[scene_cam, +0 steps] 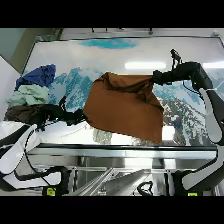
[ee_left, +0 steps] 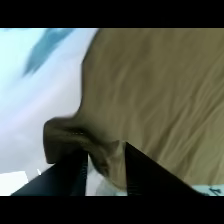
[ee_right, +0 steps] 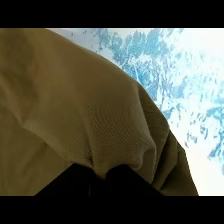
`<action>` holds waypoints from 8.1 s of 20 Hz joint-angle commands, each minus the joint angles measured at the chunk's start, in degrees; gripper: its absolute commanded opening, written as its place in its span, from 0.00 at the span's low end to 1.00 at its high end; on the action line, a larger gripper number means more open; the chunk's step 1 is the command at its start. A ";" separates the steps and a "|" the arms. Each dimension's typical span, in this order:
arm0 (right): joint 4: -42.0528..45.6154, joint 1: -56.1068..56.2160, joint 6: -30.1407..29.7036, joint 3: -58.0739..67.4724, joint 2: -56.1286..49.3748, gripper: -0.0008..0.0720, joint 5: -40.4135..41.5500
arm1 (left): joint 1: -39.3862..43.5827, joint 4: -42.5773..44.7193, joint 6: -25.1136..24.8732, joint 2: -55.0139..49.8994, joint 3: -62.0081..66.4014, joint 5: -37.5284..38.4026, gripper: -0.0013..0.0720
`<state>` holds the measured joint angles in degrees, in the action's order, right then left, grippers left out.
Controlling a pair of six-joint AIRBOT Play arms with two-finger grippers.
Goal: Fold the shirts.
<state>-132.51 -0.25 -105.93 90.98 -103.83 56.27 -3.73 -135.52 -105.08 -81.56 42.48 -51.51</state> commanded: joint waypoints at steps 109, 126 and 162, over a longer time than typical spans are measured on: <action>6.99 -0.33 15.72 -9.46 16.65 0.05 -23.61 | -1.77 21.51 8.63 -19.08 62.14 -12.04 0.04; 8.83 -13.27 14.14 1.77 2.19 0.65 1.77 | -3.63 19.89 8.90 -31.34 73.61 -23.32 0.96; 2.32 -13.70 5.57 3.69 -7.37 0.05 16.35 | 32.87 74.20 26.21 -29.75 51.82 -23.65 0.76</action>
<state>-130.13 -13.96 -100.16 94.61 -111.24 72.40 29.08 -63.75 -81.60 -110.00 93.49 -79.46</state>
